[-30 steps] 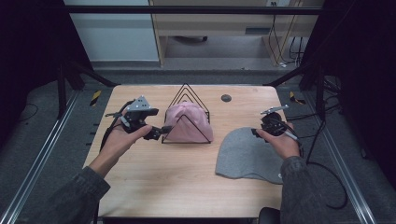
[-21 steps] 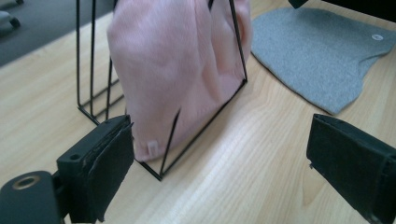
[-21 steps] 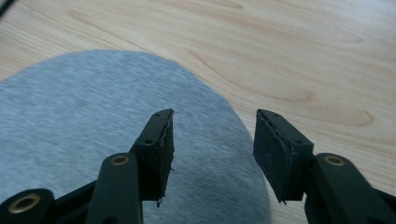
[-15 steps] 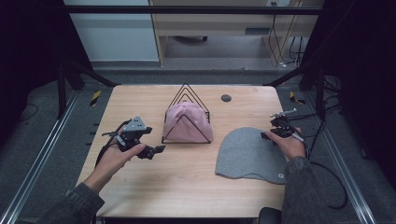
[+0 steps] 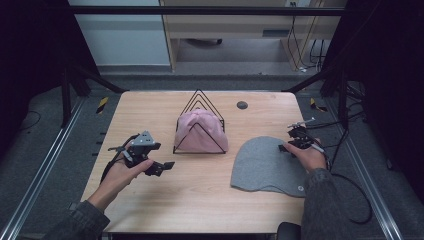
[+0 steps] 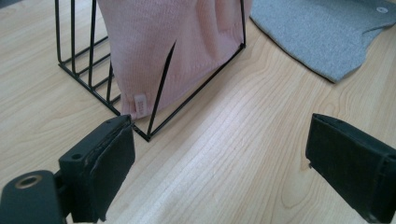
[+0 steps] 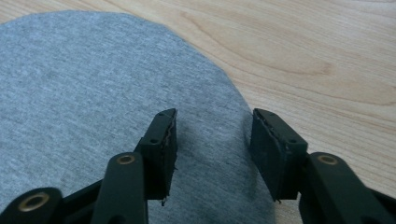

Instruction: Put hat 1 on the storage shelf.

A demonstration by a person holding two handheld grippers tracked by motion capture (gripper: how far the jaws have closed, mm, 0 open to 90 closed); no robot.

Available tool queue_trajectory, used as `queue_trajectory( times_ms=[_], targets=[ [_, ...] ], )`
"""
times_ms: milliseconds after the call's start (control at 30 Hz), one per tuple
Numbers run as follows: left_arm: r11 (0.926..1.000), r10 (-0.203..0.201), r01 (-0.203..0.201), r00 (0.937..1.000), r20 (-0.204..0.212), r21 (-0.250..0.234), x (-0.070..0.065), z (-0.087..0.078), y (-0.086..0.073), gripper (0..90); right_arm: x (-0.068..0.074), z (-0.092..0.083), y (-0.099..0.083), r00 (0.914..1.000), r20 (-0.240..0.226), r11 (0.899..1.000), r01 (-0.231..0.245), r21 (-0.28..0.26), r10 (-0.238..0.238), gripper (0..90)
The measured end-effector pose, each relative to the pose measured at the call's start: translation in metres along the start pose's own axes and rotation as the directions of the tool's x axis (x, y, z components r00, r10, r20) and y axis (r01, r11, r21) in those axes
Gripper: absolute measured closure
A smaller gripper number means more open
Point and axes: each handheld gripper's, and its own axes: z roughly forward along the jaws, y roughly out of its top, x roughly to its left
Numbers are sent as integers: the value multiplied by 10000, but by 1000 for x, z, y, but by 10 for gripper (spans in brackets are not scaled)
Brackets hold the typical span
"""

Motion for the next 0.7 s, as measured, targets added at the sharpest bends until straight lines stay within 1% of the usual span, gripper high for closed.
queue_trajectory(
  times_ms=[67, 133, 200, 233, 333, 433, 467, 500, 533, 600, 633, 667, 700],
  targets=[
    [10000, 3, -3, 10000, 11, 59, -1, 0, 0, 77, 1, 0, 0, 9999, -93, 9999, 65, 110, -64, 562],
    [9999, 37, -37, 10000, 39, 135, -2, -1, -1, 77, 1, 0, 0, 9999, -18, 9999, 108, 117, -108, 623],
    [9996, 75, -76, 10000, 54, 279, -4, -1, -2, 79, 1, -1, 0, 9999, -110, 9999, 102, 91, -101, 698],
    [9994, 53, -56, 9999, 107, 333, -4, 0, -2, 79, 1, -1, -1, 9995, -262, 9998, 175, 110, -172, 728],
    [9977, 89, -107, 9996, 276, 676, -6, 1, -4, 83, 2, -1, -1, 9988, -405, 9996, 267, 104, -262, 794],
    [9941, 226, -310, 9965, 808, 1044, -9, 3, -5, 84, 3, -1, -1, 9985, -466, 9995, 292, 96, -287, 836],
    [9922, 317, -420, 9956, 885, 1170, -10, 4, -5, 84, 3, -1, -1, 9984, -467, 9994, 326, 94, -322, 848],
    [9906, 292, -414, 9951, 944, 1300, -11, 5, -5, 84, 3, -1, -1, 9981, -497, 9993, 371, 87, -366, 854],
    [9872, 392, -543, 9940, 1021, 1500, -11, 6, -6, 83, 4, -1, -1, 9978, -487, 9990, 443, 49, -440, 856],
    [9866, 368, -533, 9935, 1078, 1543, -13, 7, -7, 83, 5, -1, 0, 9976, -456, 9986, 527, 35, -525, 859],
    [9852, 382, -561, 9930, 1118, 1619, -12, 8, -8, 84, 6, -2, 0, 9975, -433, 9985, 550, -55, -551, 860],
    [9826, 521, -708, 9924, 1111, 1715, -11, 8, -8, 83, 7, -5, 0, 9970, -453, 9980, 616, -136, -622, 861],
    [9840, 481, -655, 9931, 1067, 1657, -10, 8, -8, 84, 8, -7, 1, 9965, -485, 9974, 673, -264, -686, 861]
  ],
)
